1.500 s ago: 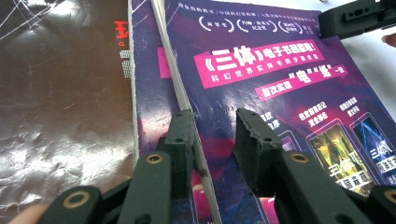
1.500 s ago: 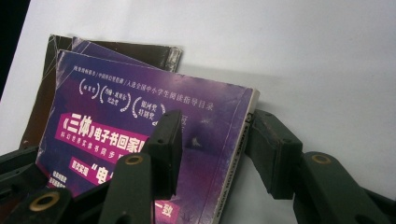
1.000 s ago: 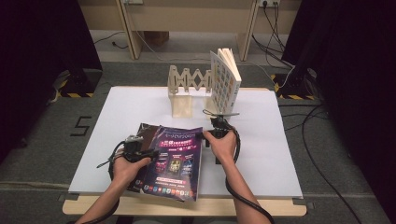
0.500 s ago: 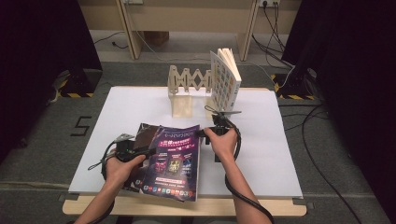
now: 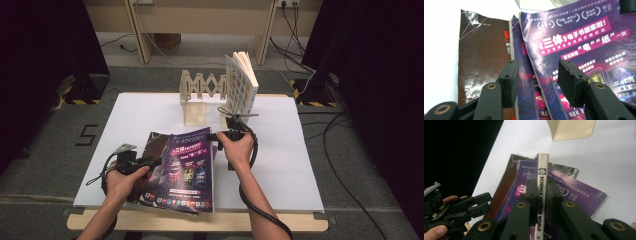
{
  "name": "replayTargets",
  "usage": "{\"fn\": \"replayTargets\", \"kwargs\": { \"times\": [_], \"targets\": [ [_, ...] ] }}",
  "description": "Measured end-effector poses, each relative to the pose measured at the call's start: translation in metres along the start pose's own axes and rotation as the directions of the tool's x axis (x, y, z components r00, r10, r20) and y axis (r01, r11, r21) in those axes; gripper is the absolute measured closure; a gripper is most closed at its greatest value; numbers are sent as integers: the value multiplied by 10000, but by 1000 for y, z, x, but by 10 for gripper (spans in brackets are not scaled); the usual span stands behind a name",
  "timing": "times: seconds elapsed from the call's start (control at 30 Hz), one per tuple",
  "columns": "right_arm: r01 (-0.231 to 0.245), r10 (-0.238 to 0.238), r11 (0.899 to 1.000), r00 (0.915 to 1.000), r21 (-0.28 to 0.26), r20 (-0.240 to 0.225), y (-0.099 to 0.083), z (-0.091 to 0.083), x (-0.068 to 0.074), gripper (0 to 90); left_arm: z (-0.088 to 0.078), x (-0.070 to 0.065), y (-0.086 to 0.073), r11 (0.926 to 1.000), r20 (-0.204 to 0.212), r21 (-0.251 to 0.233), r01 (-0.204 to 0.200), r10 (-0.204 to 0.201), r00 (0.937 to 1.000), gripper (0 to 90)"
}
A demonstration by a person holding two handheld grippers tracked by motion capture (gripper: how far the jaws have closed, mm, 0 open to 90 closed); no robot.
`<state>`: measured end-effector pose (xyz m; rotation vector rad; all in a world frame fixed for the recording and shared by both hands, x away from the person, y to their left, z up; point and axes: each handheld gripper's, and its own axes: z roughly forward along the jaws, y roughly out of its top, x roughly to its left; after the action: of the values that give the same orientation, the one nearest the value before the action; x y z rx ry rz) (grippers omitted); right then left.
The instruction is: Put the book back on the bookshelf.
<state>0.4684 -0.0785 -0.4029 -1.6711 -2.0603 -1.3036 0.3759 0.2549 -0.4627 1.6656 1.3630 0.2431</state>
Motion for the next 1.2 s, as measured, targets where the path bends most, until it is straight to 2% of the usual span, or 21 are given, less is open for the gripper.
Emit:
{"fn": "replayTargets", "kwargs": {
  "times": [0.17, 0.47, 0.83, 1.2],
  "targets": [
    [339, -338, 9992, 9994, -229, 24, 2, -8, 8, 832, 0, -1, -1, 10000, 6, 29, -12, 12, 10000, 505],
    [1018, -984, 9927, 9937, -642, 539, 9, -23, 21, 832, 0, -1, -1, 10000, -23, 40, -39, 39, 10000, 507],
    [1475, -1385, 9840, 9861, -1002, 917, 11, -32, 30, 832, 0, -1, -2, 9999, -36, 86, -64, 65, 10000, 507],
    [1736, -1587, 9761, 9804, -1308, 1171, 16, -44, 35, 832, 1, -2, -3, 10000, 21, 65, -8, 8, 10000, 507]
  ]
}}
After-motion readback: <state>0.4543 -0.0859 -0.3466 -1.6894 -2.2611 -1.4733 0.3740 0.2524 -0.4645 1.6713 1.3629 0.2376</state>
